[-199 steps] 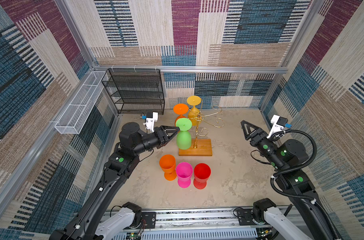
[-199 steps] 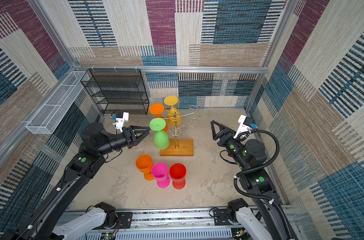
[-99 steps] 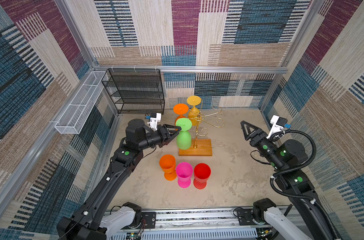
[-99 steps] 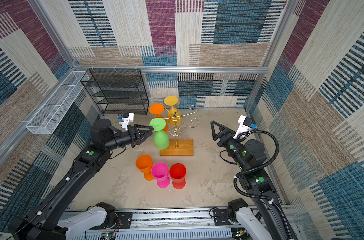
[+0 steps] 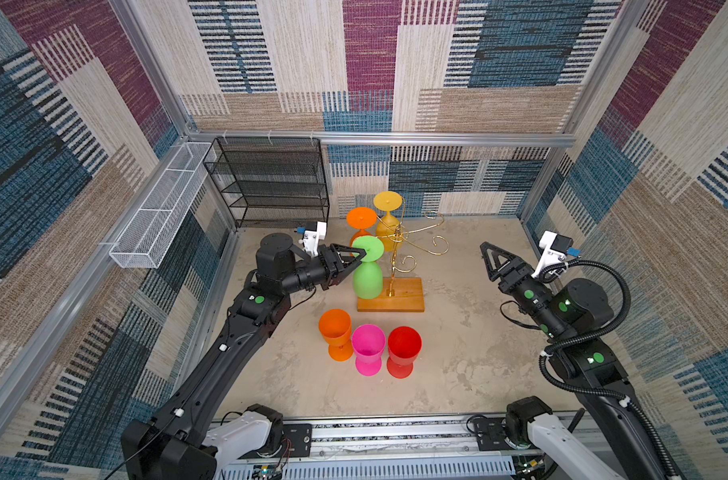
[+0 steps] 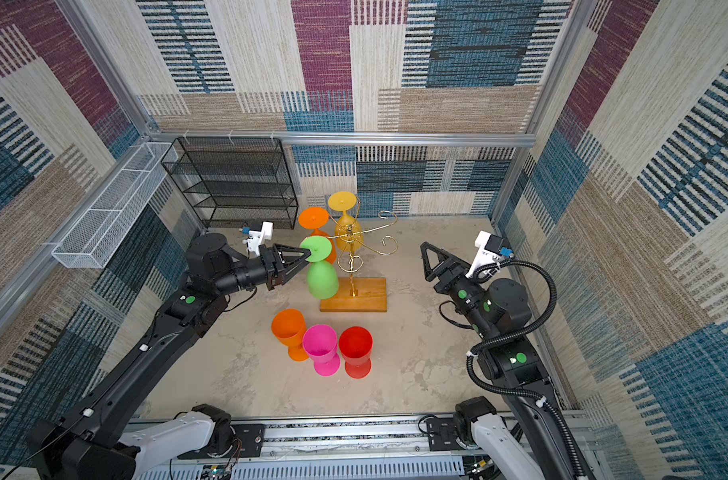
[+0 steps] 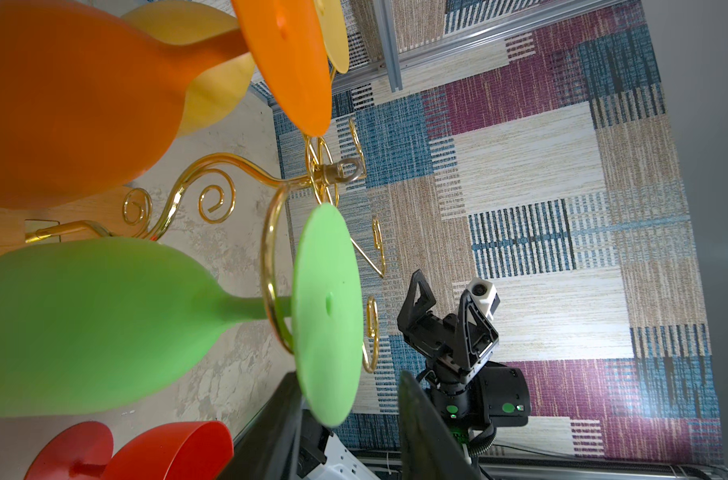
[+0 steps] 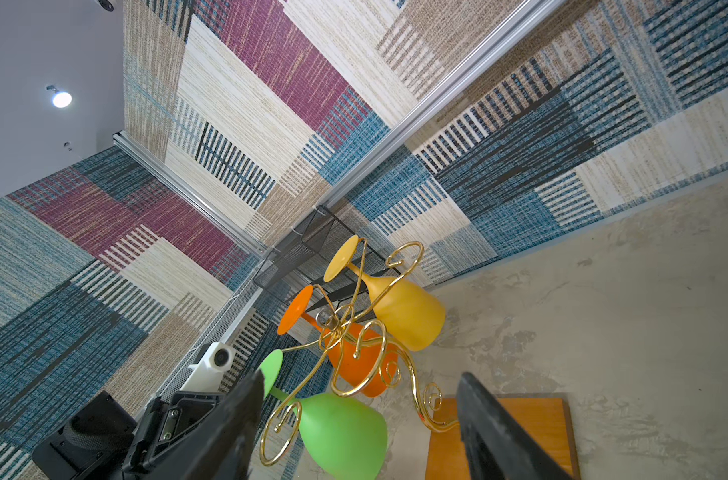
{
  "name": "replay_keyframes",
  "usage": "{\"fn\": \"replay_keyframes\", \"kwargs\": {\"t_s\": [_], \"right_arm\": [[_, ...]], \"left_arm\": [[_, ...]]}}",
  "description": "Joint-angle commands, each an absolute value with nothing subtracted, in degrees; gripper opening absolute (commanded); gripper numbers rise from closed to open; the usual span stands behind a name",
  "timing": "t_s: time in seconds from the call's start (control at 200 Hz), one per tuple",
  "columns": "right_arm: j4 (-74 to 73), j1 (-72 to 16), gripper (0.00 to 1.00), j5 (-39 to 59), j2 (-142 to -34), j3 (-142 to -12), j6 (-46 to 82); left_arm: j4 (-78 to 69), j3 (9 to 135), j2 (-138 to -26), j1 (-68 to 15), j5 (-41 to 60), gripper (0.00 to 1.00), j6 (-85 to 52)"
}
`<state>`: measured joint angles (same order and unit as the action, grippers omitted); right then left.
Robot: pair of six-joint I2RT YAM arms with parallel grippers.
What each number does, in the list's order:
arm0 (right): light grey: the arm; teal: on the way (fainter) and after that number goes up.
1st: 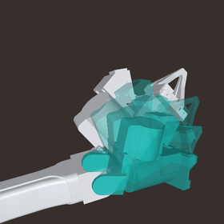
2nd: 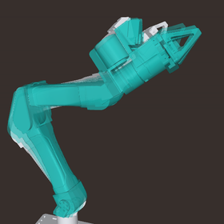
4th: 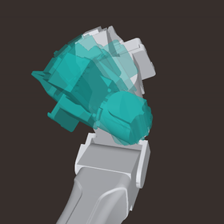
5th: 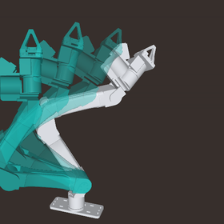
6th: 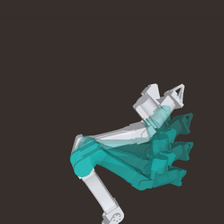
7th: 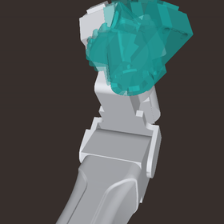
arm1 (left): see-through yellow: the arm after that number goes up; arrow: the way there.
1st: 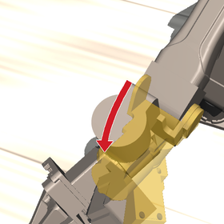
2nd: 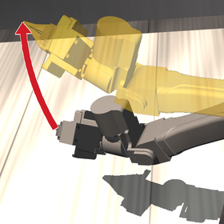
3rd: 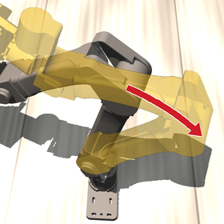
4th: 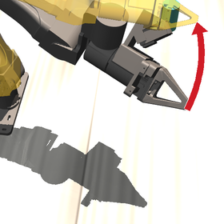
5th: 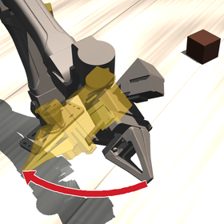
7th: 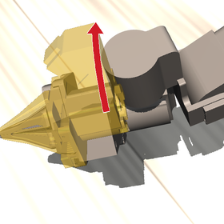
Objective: Take the wine glass off the wine glass rack
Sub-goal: 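Close the left gripper on the green glass's foot, then slide the green glass off its rack arm with the left gripper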
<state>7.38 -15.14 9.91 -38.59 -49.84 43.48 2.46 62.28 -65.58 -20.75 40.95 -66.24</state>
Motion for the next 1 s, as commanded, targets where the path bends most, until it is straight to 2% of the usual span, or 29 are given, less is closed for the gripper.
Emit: {"fn": "replay_keyframes", "kwargs": {"t_s": [0.0,0.431,0.656,0.997], "right_arm": [[6.86,-15.12,0.75,9.07,-38.41,-49.66,42.89],[7.29,-15.17,0.75,8.69,-37.93,-49.40,42.71],[7.82,-15.12,0.75,7.94,-37.29,-49.18,42.54],[8.09,-15.12,0.75,7.81,-36.83,-49.04,42.71]], "left_arm": [[-0.26,62.84,-65.82,-20.74,42.23,0.39,-67.06],[-0.17,62.93,-66.62,-20.74,42.87,0.29,-66.36],[-0.26,63.02,-66.86,-20.74,42.89,0.16,-66.32],[-0.22,63.41,-66.46,-20.74,43.07,0.06,-67.06]]}}
